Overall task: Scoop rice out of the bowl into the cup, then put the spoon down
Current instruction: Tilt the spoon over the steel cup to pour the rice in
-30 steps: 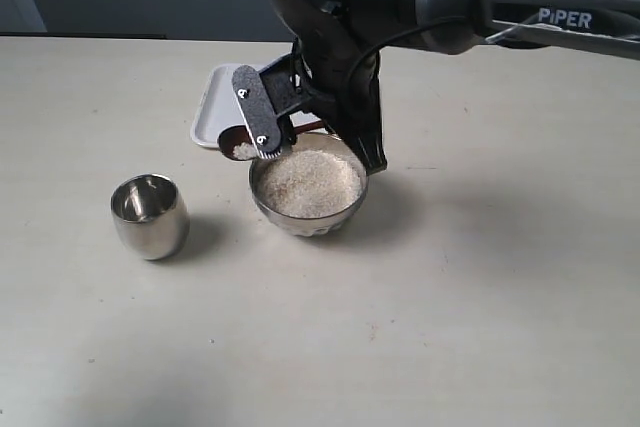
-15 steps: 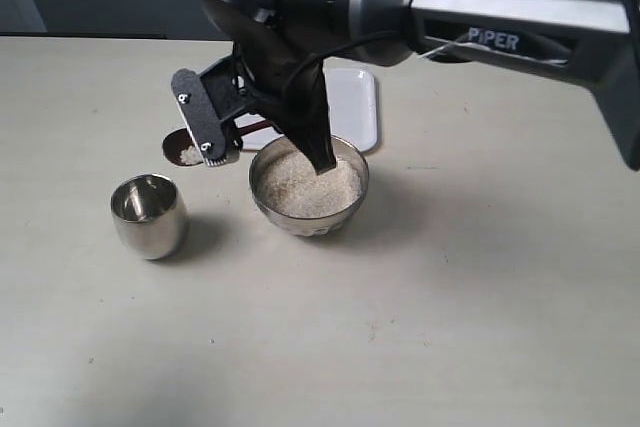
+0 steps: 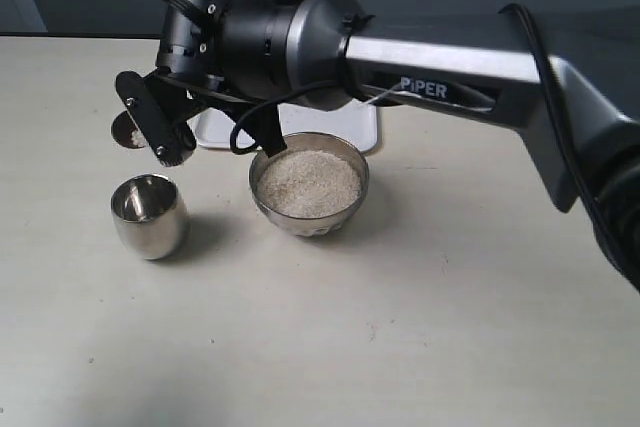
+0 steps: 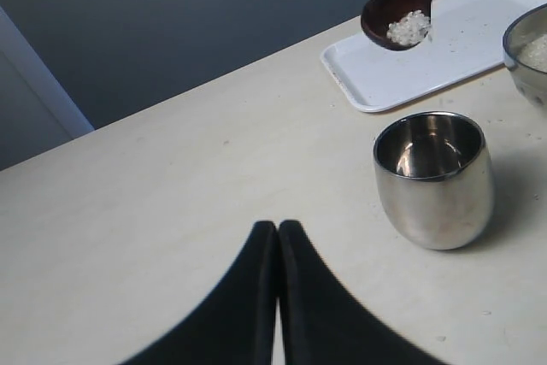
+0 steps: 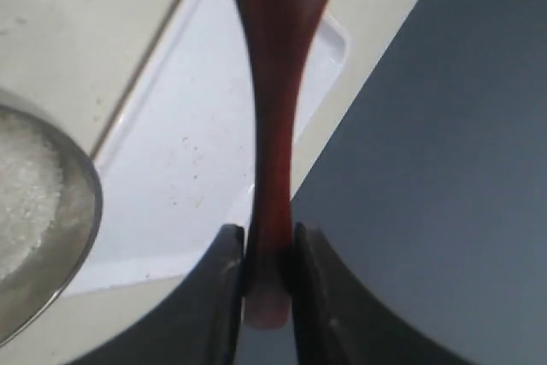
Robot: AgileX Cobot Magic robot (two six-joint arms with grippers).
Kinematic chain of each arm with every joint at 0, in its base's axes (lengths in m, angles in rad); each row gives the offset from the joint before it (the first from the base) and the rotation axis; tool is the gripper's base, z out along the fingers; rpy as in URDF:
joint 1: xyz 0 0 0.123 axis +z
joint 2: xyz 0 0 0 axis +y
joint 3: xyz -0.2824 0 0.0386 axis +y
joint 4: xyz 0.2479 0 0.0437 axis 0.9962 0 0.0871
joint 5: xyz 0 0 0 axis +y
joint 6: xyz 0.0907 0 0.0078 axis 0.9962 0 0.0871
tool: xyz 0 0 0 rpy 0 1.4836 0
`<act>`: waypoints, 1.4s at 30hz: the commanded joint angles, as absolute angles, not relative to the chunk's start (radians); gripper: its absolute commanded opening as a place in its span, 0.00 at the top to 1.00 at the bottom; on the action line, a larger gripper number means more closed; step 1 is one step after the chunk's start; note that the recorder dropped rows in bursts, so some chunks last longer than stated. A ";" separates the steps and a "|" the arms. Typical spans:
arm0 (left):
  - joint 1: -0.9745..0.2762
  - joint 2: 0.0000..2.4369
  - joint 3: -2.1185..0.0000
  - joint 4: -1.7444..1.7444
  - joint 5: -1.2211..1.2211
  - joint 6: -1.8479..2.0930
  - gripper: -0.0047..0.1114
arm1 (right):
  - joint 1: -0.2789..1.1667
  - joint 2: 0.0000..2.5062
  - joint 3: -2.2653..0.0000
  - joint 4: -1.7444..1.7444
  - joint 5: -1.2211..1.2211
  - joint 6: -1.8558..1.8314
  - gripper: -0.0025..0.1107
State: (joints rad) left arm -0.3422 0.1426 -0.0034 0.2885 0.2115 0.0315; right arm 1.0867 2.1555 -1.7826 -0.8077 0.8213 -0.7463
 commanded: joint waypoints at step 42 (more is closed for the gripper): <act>-0.352 0.135 0.000 0.289 0.206 0.029 0.96 | 1.099 2.260 -1.755 -0.944 0.656 -0.563 0.99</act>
